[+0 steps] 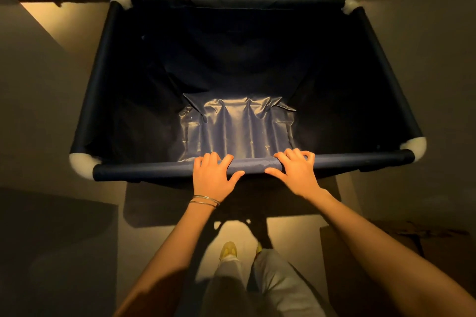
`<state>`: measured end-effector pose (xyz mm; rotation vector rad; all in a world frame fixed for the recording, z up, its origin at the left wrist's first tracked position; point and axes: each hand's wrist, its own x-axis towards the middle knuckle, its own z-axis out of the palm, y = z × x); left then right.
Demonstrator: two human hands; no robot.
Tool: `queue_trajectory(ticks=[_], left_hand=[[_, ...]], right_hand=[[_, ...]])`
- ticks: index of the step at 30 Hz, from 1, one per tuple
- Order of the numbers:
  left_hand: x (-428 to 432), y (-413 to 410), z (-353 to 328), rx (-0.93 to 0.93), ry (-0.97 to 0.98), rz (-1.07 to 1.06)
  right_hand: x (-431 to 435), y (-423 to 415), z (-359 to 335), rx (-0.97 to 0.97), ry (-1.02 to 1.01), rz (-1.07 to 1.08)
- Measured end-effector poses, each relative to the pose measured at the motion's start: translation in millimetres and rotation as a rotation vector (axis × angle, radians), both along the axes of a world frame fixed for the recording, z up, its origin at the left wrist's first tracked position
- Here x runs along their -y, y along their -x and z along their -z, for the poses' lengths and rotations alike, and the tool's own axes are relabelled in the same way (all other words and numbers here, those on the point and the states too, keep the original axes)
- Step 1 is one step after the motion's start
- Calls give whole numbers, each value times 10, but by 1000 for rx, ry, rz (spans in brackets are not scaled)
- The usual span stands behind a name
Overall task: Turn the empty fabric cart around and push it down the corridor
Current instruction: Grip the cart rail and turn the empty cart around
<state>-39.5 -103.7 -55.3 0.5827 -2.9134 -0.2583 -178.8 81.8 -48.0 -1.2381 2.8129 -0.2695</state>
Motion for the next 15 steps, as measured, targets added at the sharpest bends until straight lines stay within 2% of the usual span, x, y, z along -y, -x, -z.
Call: queue_trajectory(ticks=[10,15], left_hand=[[-449,717,-45,36,-8,-144],[-708,1275,-71,54,-28,-193]], right_hand=[[-202,1038,13,40,2,-138],[-279,1819,-65,136,-79,-238]])
